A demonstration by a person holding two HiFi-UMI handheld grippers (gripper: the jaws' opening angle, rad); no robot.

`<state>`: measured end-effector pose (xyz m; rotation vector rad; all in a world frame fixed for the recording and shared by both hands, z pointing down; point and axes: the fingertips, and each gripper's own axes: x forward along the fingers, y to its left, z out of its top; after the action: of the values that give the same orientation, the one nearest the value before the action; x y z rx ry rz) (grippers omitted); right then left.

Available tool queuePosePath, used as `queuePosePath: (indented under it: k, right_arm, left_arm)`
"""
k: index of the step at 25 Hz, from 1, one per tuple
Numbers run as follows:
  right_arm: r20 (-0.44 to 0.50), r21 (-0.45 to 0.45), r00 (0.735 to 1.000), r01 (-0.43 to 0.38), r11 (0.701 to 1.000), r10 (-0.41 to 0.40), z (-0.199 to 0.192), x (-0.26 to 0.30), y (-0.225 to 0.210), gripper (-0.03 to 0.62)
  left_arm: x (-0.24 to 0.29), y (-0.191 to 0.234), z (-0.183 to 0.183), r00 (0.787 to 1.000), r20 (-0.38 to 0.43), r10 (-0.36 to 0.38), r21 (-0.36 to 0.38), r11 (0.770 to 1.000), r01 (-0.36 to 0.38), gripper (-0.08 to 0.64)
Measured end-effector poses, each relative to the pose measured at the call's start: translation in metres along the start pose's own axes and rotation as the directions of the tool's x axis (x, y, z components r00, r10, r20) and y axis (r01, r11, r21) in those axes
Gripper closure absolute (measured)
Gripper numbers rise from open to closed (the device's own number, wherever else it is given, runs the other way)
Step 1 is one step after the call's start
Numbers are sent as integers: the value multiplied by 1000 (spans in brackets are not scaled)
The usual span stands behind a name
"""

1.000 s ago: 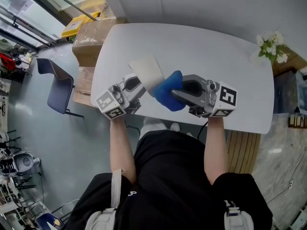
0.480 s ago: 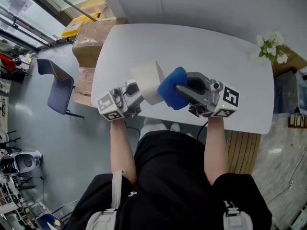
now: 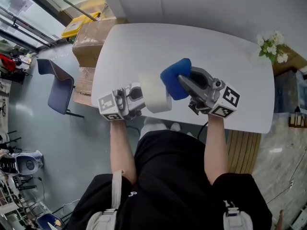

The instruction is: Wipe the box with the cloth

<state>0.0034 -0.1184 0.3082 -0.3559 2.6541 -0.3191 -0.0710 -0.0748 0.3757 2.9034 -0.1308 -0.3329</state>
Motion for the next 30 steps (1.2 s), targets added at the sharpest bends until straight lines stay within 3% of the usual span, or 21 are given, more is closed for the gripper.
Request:
queuePosePath:
  k: [11, 18, 25, 30]
  right_arm:
    - [-31, -64, 980, 192, 979, -194, -6, -10, -31, 537]
    - [-104, -125, 956, 260, 958, -273, -22, -16, -42, 538]
    - [-156, -130, 967, 181, 975, -200, -30, -9, -30, 538]
    - [-185, -106, 976, 93, 990, -112, -36, -2, -14, 538]
  left_arm:
    - [12, -13, 1, 996, -24, -85, 16, 996, 85, 514]
    - [7, -9, 22, 993, 100, -65, 27, 998, 63, 514]
    - [2, 5, 31, 986, 165, 4, 20, 1000, -7, 514]
    - [-3, 21, 27, 980, 169, 102, -4, 995, -103, 514]
